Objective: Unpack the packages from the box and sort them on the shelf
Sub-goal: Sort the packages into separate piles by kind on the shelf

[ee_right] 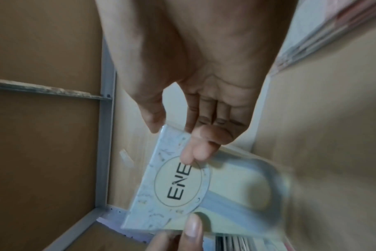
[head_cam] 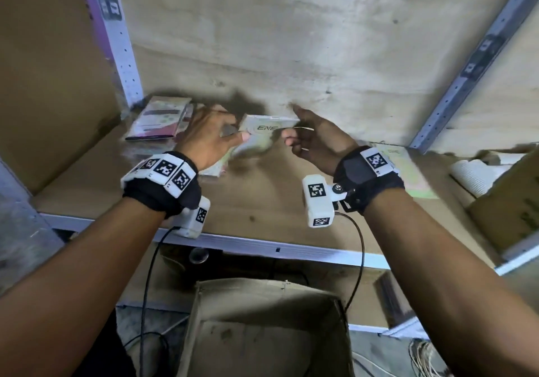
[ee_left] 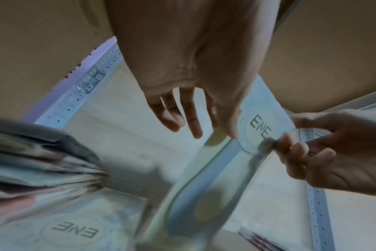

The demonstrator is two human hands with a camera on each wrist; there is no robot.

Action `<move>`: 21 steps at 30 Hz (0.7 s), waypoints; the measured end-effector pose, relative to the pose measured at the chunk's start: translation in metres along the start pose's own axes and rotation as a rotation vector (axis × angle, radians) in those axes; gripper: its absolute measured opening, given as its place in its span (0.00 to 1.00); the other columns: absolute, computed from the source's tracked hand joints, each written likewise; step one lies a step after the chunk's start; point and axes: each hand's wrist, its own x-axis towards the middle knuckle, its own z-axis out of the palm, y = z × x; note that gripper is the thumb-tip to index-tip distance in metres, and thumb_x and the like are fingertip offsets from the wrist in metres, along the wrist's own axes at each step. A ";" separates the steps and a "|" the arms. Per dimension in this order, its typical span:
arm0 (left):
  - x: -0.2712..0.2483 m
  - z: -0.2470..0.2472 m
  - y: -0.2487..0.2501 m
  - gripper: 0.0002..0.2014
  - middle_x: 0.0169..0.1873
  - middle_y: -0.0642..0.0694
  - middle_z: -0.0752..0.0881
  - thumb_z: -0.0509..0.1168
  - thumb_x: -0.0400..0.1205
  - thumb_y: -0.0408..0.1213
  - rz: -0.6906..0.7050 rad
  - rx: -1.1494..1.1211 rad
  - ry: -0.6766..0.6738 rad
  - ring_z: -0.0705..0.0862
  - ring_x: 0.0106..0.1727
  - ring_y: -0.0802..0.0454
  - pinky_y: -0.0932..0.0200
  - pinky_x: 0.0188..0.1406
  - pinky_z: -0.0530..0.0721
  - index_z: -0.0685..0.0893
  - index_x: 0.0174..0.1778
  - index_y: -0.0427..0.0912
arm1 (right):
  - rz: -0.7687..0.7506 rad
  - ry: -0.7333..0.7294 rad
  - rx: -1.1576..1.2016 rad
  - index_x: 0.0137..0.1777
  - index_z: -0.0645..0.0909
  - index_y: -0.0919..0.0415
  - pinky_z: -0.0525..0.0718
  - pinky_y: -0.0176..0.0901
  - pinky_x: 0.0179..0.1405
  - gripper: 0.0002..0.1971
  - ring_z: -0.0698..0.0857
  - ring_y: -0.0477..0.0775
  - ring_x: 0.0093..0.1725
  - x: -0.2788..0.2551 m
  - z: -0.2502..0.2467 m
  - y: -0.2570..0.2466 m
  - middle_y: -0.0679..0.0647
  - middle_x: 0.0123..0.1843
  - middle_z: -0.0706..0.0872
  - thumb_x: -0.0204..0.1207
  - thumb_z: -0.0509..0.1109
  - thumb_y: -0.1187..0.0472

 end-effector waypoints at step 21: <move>-0.004 0.090 0.054 0.10 0.48 0.40 0.79 0.70 0.83 0.38 -0.625 -1.067 -0.291 0.77 0.41 0.51 0.68 0.33 0.83 0.85 0.57 0.37 | 0.015 -0.084 -0.649 0.45 0.81 0.66 0.80 0.30 0.40 0.10 0.84 0.60 0.46 -0.047 -0.095 0.081 0.69 0.50 0.86 0.80 0.71 0.58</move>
